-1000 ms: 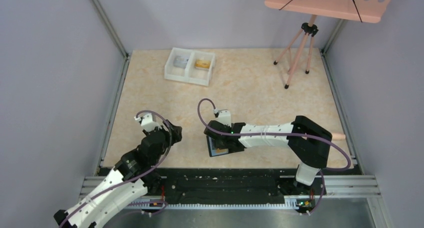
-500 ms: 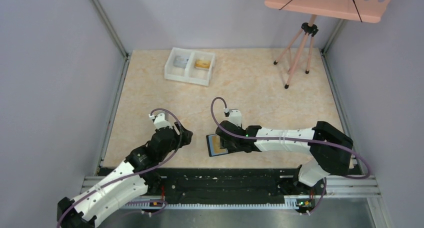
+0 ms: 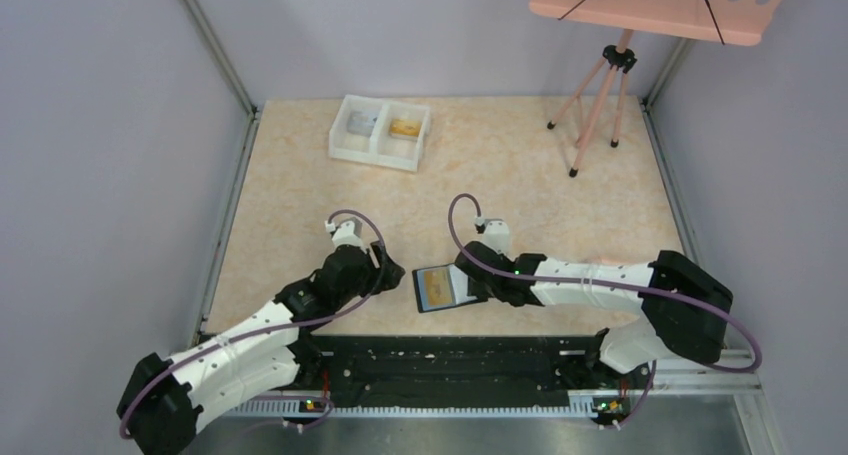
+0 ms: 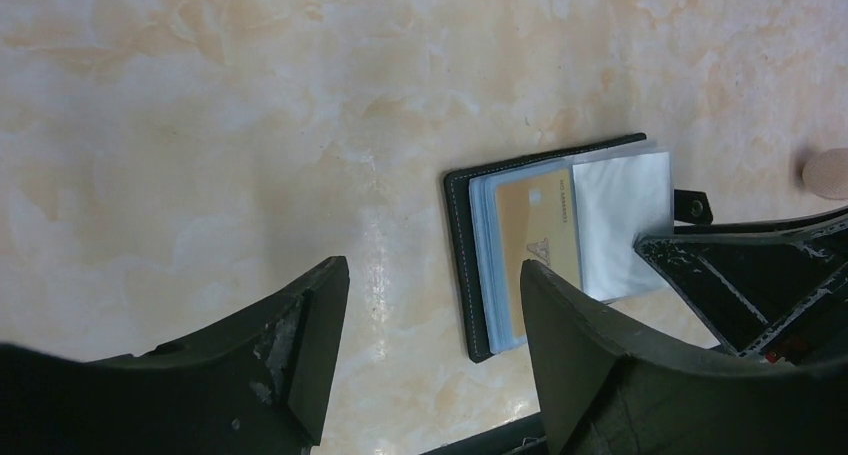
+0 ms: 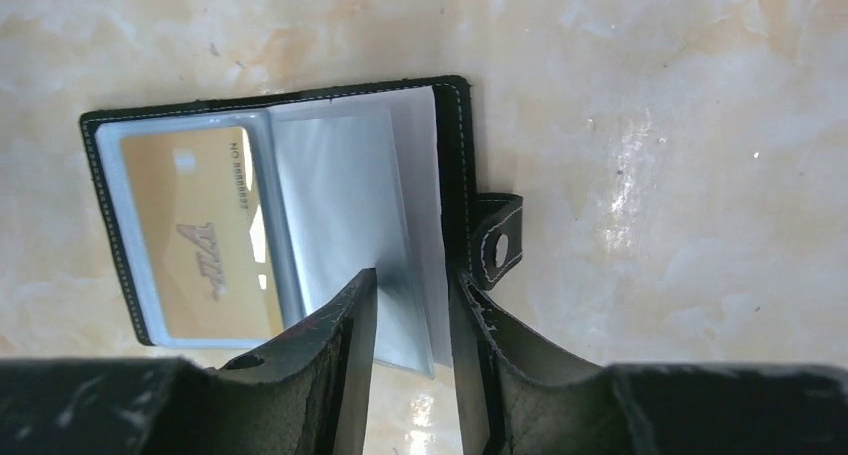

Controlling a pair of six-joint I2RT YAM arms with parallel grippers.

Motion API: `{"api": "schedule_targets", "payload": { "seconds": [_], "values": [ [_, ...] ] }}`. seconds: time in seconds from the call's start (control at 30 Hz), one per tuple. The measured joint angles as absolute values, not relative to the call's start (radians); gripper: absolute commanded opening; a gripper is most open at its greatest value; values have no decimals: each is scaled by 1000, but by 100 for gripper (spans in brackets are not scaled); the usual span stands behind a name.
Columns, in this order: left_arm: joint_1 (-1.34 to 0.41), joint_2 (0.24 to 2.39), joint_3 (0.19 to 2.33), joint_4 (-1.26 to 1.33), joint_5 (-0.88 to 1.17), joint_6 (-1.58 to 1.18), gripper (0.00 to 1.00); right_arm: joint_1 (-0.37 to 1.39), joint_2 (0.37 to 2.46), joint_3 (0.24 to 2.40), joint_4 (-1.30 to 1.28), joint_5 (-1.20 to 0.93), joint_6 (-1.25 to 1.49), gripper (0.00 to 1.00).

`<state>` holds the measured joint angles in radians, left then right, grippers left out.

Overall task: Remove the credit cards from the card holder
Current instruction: Remove the credit card from the card holder.

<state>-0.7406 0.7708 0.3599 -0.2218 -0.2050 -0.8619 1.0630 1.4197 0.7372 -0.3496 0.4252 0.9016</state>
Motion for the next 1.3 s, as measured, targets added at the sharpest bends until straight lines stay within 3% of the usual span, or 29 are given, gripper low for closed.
{"api": "schedule_targets", "payload": {
  "seconds": [0.37,0.87,1.3],
  "values": [
    [-741,950,461,-164,-74,-878,64,1023,1394,673,-323,383,889,29],
    [-741,1181,479,-81,65,-877,56,1016,1177,719,-264,222,850,26],
    [-740,1242,488,-59,121,-871,48,949,1279,645,-31,37,849,24]
  ]
}}
